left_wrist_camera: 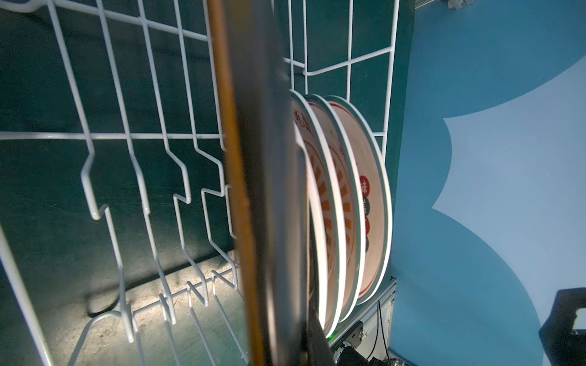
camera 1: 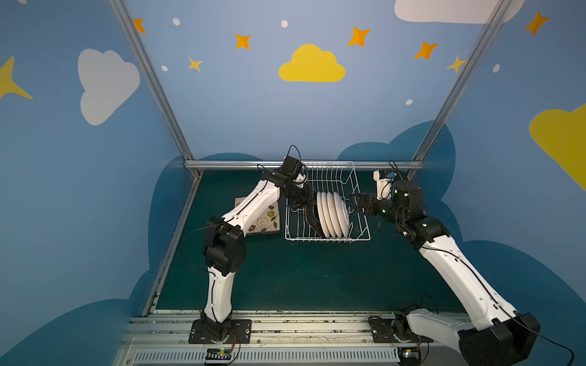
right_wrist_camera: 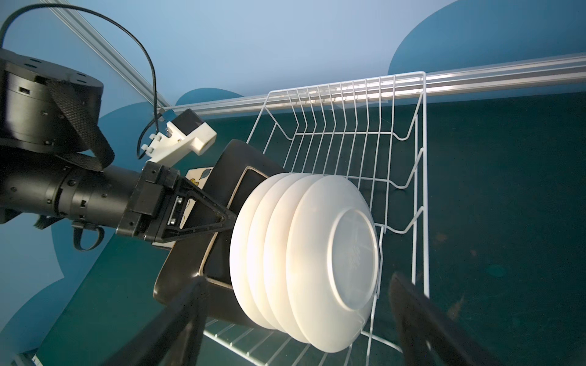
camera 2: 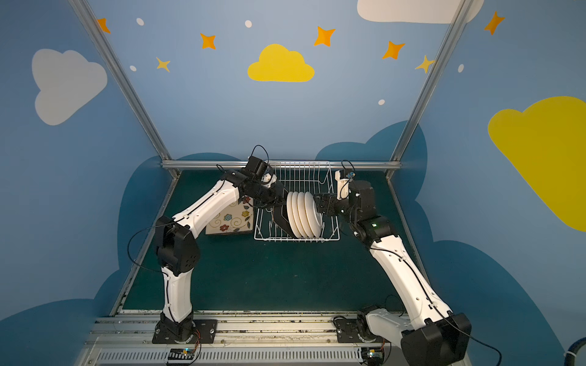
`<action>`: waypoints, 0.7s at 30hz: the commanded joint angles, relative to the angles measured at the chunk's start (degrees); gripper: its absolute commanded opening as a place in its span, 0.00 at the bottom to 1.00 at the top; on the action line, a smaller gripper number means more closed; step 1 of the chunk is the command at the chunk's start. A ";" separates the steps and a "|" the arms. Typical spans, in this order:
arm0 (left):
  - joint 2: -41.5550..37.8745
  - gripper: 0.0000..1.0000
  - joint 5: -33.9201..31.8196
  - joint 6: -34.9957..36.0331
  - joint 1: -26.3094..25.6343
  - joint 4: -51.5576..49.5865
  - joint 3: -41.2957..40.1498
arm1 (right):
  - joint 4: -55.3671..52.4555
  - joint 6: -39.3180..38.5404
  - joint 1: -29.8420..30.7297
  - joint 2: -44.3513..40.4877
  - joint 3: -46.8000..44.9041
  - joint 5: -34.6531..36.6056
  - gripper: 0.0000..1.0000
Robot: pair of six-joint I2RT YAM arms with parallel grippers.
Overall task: Unload the plates from the dish rack
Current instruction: Pick up a plate from the dish rack.
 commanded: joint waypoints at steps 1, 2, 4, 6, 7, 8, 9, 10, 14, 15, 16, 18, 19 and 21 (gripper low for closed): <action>-5.46 0.03 2.58 0.31 0.88 5.31 0.36 | 1.45 1.12 -0.19 0.38 -0.29 -0.43 0.89; -5.58 0.03 2.56 0.30 0.97 5.15 0.55 | 1.45 1.45 -0.15 0.45 -0.37 -0.51 0.89; -5.87 0.03 2.47 0.69 0.96 4.82 0.77 | 1.45 1.76 -0.19 0.56 -0.55 -0.58 0.89; -6.19 0.03 2.28 0.92 1.17 4.70 0.79 | 1.54 1.99 -0.14 0.58 -0.64 -0.52 0.89; -6.21 0.03 2.26 0.92 1.30 4.53 0.94 | 1.70 2.19 -0.10 0.51 -0.77 -0.44 0.89; -6.29 0.03 2.28 0.92 1.38 4.31 1.02 | 1.88 2.34 -0.10 0.47 -0.80 -0.43 0.89; -6.36 0.03 2.14 1.04 1.49 4.19 1.15 | 2.15 2.37 -0.10 0.48 -0.94 -0.50 0.89; -6.51 0.03 2.02 1.18 1.57 4.08 1.24 | 2.31 2.45 -0.09 0.49 -0.99 -0.52 0.89; -7.05 0.03 1.59 1.32 1.91 4.08 1.51 | 2.32 2.33 -0.10 0.38 -0.99 -0.61 0.89; -7.12 0.03 1.53 1.45 1.94 4.08 1.52 | 2.34 2.26 -0.10 0.40 -1.06 -0.65 0.89; -7.39 0.03 1.39 1.48 1.98 3.97 1.58 | 2.35 2.12 -0.08 0.39 -1.00 -0.69 0.89; -7.69 0.03 1.04 1.41 2.20 4.08 1.55 | 2.15 2.00 -0.10 0.40 -0.94 -0.70 0.89; -7.87 0.03 1.01 1.47 2.23 4.08 1.60 | 2.23 1.98 -0.10 0.36 -0.90 -0.74 0.89; -8.21 0.03 0.84 1.62 2.38 4.00 1.59 | 2.42 2.04 -0.11 0.46 -0.99 -0.91 0.89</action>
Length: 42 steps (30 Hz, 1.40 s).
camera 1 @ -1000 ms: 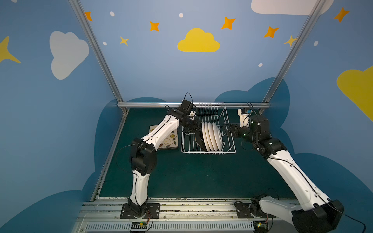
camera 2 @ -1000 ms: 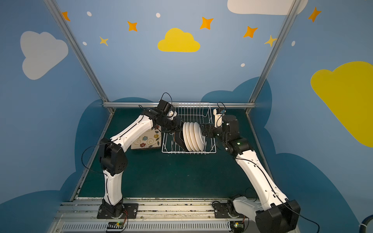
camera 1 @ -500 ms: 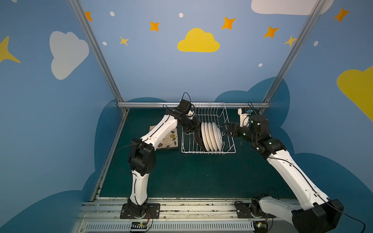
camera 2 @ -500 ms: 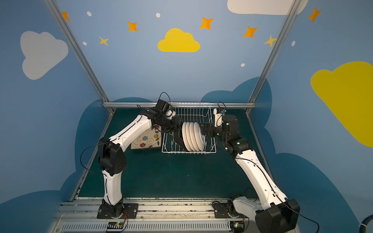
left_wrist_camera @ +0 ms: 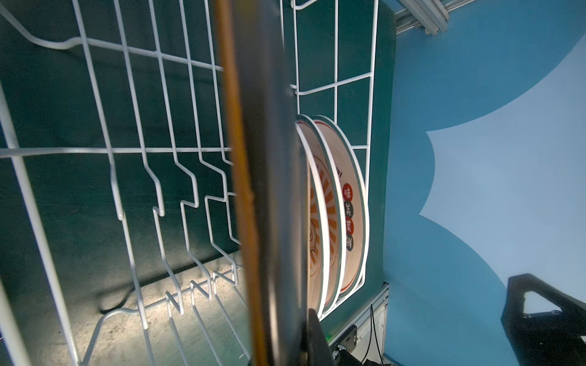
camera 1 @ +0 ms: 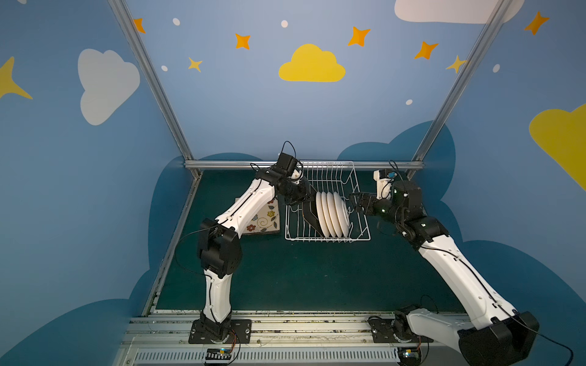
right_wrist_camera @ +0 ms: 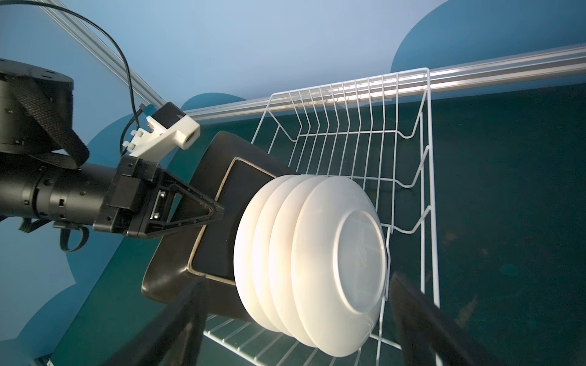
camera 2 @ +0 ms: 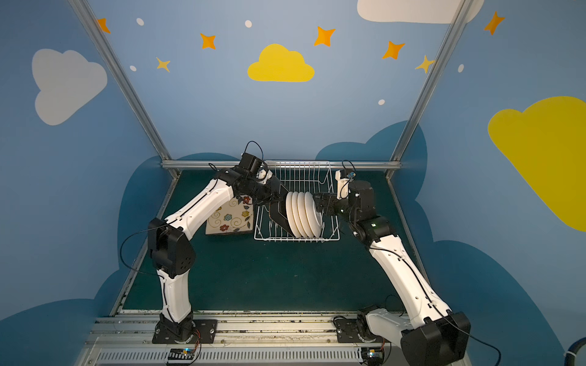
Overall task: Unload the plates from the dish rack
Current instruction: Pick up a plate from the dish rack.
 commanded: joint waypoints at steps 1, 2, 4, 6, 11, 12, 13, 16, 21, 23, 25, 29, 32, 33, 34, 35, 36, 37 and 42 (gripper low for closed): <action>-5.66 0.03 0.66 1.68 0.96 3.55 1.99 | 1.27 0.19 -0.10 0.27 -0.48 -0.56 0.89; -5.89 0.03 0.61 1.80 1.04 3.55 1.93 | 1.26 0.12 -0.08 0.36 -0.53 -0.61 0.89; -6.13 0.03 0.39 1.82 1.27 3.55 1.93 | 1.26 0.35 -0.10 0.34 -0.47 -0.61 0.89; -6.42 0.03 0.21 1.96 1.41 3.46 2.02 | 1.35 0.38 -0.10 0.37 -0.55 -0.61 0.89; -7.02 0.03 -0.24 2.26 1.91 3.21 2.09 | 1.15 0.33 -0.08 0.36 -0.37 -0.70 0.89; -7.13 0.03 -0.31 2.47 2.06 3.04 2.13 | 1.28 0.38 -0.07 0.36 -0.46 -0.70 0.89; -7.32 0.03 -0.45 2.72 2.15 2.87 2.21 | 1.29 0.31 -0.10 0.36 -0.47 -0.78 0.89; -7.79 0.03 -0.76 3.18 2.50 2.44 2.30 | 1.20 0.38 -0.10 0.52 -0.29 -0.96 0.89; -8.43 0.03 -1.61 4.16 2.92 1.47 2.44 | 1.48 0.55 -0.06 1.11 -0.08 -1.48 0.89; -8.57 0.03 -2.03 4.76 3.06 0.89 2.61 | 1.27 0.62 -0.10 1.26 0.21 -1.62 0.89; -8.68 0.03 -2.32 5.28 3.24 0.19 2.96 | 1.50 0.68 -0.10 1.27 0.05 -1.66 0.89; -8.98 0.03 -2.77 5.99 3.41 -0.40 3.32 | 1.57 0.67 -0.10 1.42 0.06 -1.84 0.89; -9.15 0.03 -2.84 5.98 3.58 -0.53 3.77 | 1.78 0.72 -0.07 1.41 -0.07 -1.84 0.89; -9.19 0.03 -2.87 6.04 3.71 -0.49 3.84 | 1.88 0.72 -0.10 1.42 -0.16 -1.92 0.89; -9.34 0.03 -2.85 6.04 3.68 -0.45 3.85 | 1.83 0.73 -0.09 1.50 -0.03 -2.01 0.89; -9.50 0.03 -2.77 5.90 3.75 -0.33 3.84 | 1.71 0.73 -0.10 1.59 0.12 -2.10 0.89; -9.47 0.03 -2.60 5.95 3.79 -0.32 3.90 | 1.63 0.73 -0.06 1.59 0.14 -2.10 0.89; -9.50 0.03 -2.44 5.85 3.90 -0.32 4.06 | 1.70 0.79 -0.10 1.58 0.10 -2.02 0.89; -9.76 0.03 -2.03 6.17 4.06 -0.67 4.59 | 2.05 0.74 -0.10 1.86 -0.02 -2.26 0.89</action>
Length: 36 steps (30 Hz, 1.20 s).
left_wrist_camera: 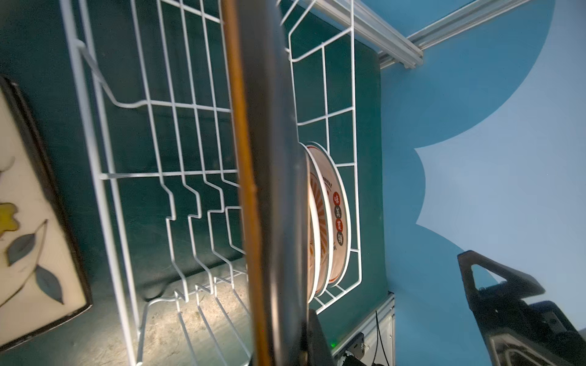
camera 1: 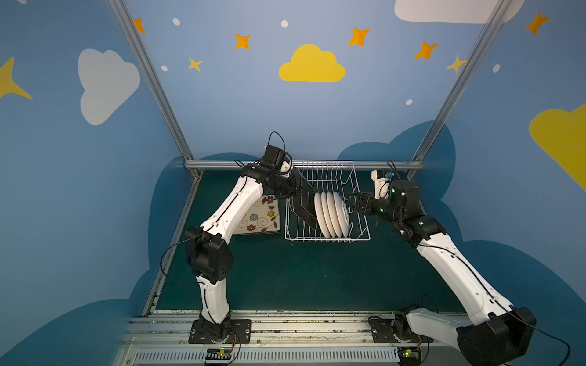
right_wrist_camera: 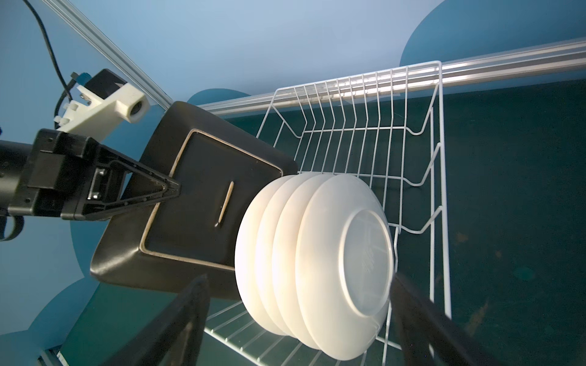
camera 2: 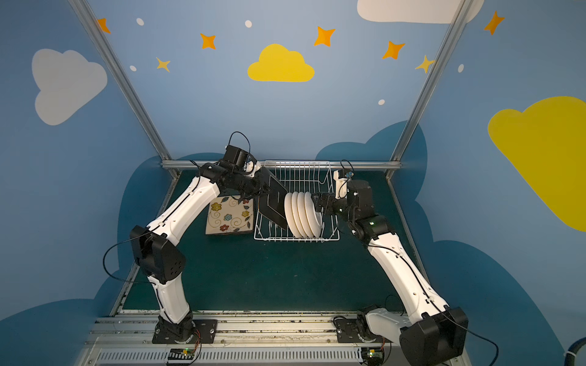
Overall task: Unload the plates from the dish rack
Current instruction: Pick up a plate from the dish rack.
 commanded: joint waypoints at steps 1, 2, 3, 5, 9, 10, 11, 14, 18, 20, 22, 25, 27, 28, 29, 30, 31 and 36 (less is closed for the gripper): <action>-4.24 0.03 1.10 1.93 0.45 3.31 3.50 | 1.19 0.69 -0.10 0.59 0.06 -0.74 0.89; -4.38 0.03 1.31 1.93 0.50 3.43 3.50 | 1.35 0.80 -0.08 0.63 0.06 -0.75 0.89; -4.50 0.03 1.34 1.91 0.61 3.60 3.40 | 1.59 0.82 -0.02 0.74 -0.03 -0.83 0.89; -4.91 0.03 1.70 1.80 0.66 4.18 3.09 | 1.73 0.82 -0.02 1.06 0.06 -1.16 0.89; -5.83 0.03 2.14 1.58 0.94 5.77 2.12 | 1.70 0.98 -0.01 1.55 0.50 -1.32 0.89; -6.08 0.03 2.35 1.57 0.94 6.03 2.07 | 1.89 0.99 -0.01 1.57 0.50 -1.44 0.89; -6.33 0.03 2.42 1.67 1.01 6.33 1.85 | 1.97 0.95 -0.01 1.72 0.54 -1.60 0.89; -7.26 0.03 2.36 1.99 1.35 7.18 1.57 | 0.99 0.73 -0.01 1.91 1.20 -1.71 0.89; -8.37 0.03 1.98 2.84 1.70 8.05 1.70 | 1.11 0.47 -0.01 1.38 0.78 -1.36 0.89; -8.97 0.03 1.93 4.00 1.85 8.56 1.54 | 0.79 0.38 -0.01 1.29 0.91 -1.23 0.89; -9.72 0.03 1.69 6.03 1.87 9.34 1.31 | 0.60 0.51 -0.01 1.21 1.11 -1.11 0.89; -11.91 0.03 -0.19 10.07 1.78 11.17 -0.16 | 0.50 1.39 -0.01 1.12 1.48 -1.43 0.89; -14.09 0.03 -2.05 13.20 1.72 13.53 -1.98 | -0.08 2.05 -0.09 1.06 2.15 -1.87 0.89; -15.16 0.03 -2.98 14.56 1.75 14.64 -2.97 | -0.48 2.42 -0.09 1.12 2.54 -2.05 0.89; -16.36 0.03 -4.19 15.99 1.66 15.99 -4.06 | -0.85 2.80 -0.18 1.12 2.90 -2.25 0.89; -17.50 0.03 -5.19 17.73 1.67 17.46 -5.39 | -0.99 3.26 -0.18 1.20 3.24 -2.52 0.89; -18.40 0.03 -6.43 19.12 1.56 18.44 -6.36 | -0.95 3.65 -0.28 1.28 3.51 -2.87 0.89; -23.45 0.03 -11.69 27.48 1.06 24.83 -12.81 | -2.24 6.20 -0.53 2.48 6.15 -5.23 0.89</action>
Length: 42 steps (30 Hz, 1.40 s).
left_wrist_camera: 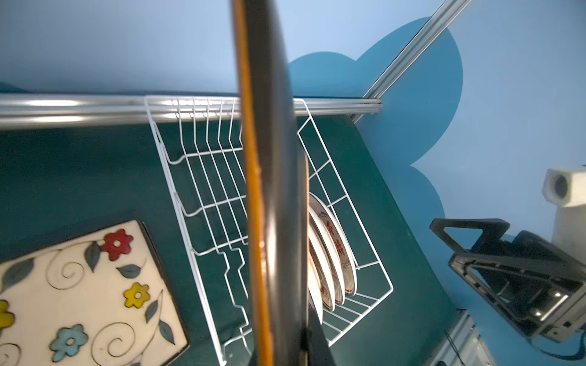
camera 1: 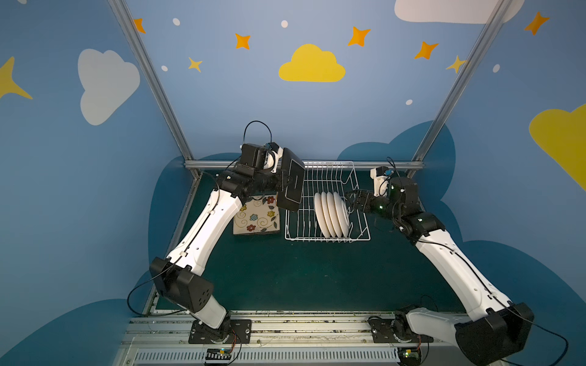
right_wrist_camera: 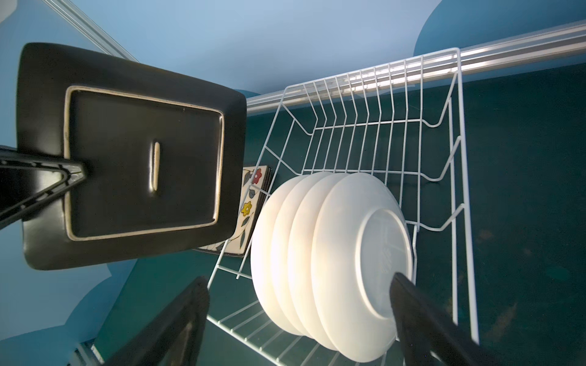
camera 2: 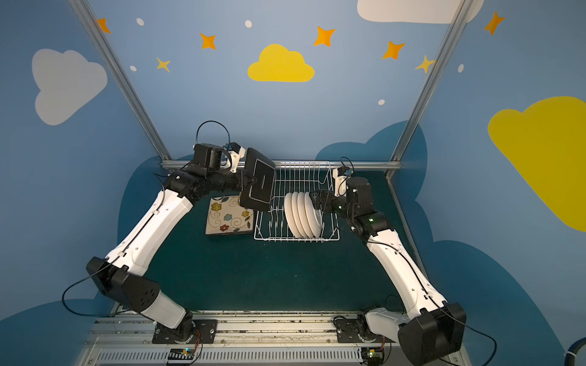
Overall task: Unload the plates from the dish rack
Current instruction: Pick up a plate from the dish rack.
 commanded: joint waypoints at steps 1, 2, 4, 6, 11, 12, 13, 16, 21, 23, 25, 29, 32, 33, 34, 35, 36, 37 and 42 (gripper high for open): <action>-5.57 0.03 -4.04 9.36 -0.53 14.93 -1.68 | -0.98 2.92 -0.41 0.91 3.45 -2.76 0.89; -6.70 0.03 -5.18 11.27 -0.77 16.48 -3.27 | -0.98 3.74 -0.49 1.35 3.88 -3.68 0.89; -8.87 0.03 -6.91 15.47 -1.37 19.12 -6.03 | -1.44 5.09 -0.63 2.32 5.29 -5.64 0.89; -11.08 0.03 -9.68 20.47 -2.40 22.69 -9.36 | -2.35 6.90 -0.80 3.48 7.09 -7.41 0.89; -15.16 0.03 -15.88 33.21 -4.85 31.74 -17.61 | -1.27 11.78 -1.15 5.68 9.44 -11.87 0.89; -15.62 0.03 -17.12 35.38 -5.36 33.21 -18.83 | -1.11 12.57 -1.20 6.11 10.01 -12.55 0.89; -16.05 0.03 -18.32 38.43 -5.99 34.51 -20.07 | -0.99 13.71 -1.31 6.56 10.57 -13.37 0.89; -16.67 0.03 -21.44 46.22 -7.69 37.83 -23.19 | 0.34 16.88 -1.60 7.96 11.88 -16.12 0.89; -16.88 0.03 -24.74 56.52 -9.91 44.63 -27.92 | 2.24 21.36 -1.84 10.34 13.37 -20.50 0.89; -16.94 0.03 -25.02 60.65 -10.90 47.43 -29.76 | 2.43 22.38 -1.95 11.33 13.87 -21.84 0.89; -16.68 0.03 -25.29 64.40 -11.77 50.09 -31.29 | 2.44 23.08 -1.95 12.00 14.24 -22.71 0.89; -16.11 0.03 -25.74 70.66 -13.69 53.25 -32.93 | 3.48 24.61 -1.95 13.18 14.31 -23.61 0.89; -16.00 0.03 -25.27 74.55 -14.51 56.11 -34.75 | 3.82 24.99 -1.95 14.15 14.85 -24.53 0.89; -15.90 0.03 -25.25 75.58 -14.82 56.54 -35.08 | 3.90 25.02 -1.95 14.45 14.99 -24.88 0.89; -15.90 0.03 -25.19 76.49 -14.93 56.65 -35.30 | 4.10 25.19 -1.95 14.90 15.16 -25.44 0.89; -15.94 0.03 -25.05 77.22 -15.26 56.74 -35.63 | 4.35 25.14 -1.95 15.28 15.22 -25.99 0.88; -16.05 0.03 -24.91 77.74 -15.41 56.93 -35.95 | 4.46 25.16 -1.95 15.68 15.38 -26.63 0.88; -16.24 0.03 -24.70 78.14 -15.57 57.27 -36.38 | 4.54 25.16 -1.95 16.18 15.69 -27.51 0.89; -17.01 0.03 -24.14 79.50 -16.52 57.59 -37.88 | 3.52 27.74 -1.76 18.55 16.75 -30.52 0.86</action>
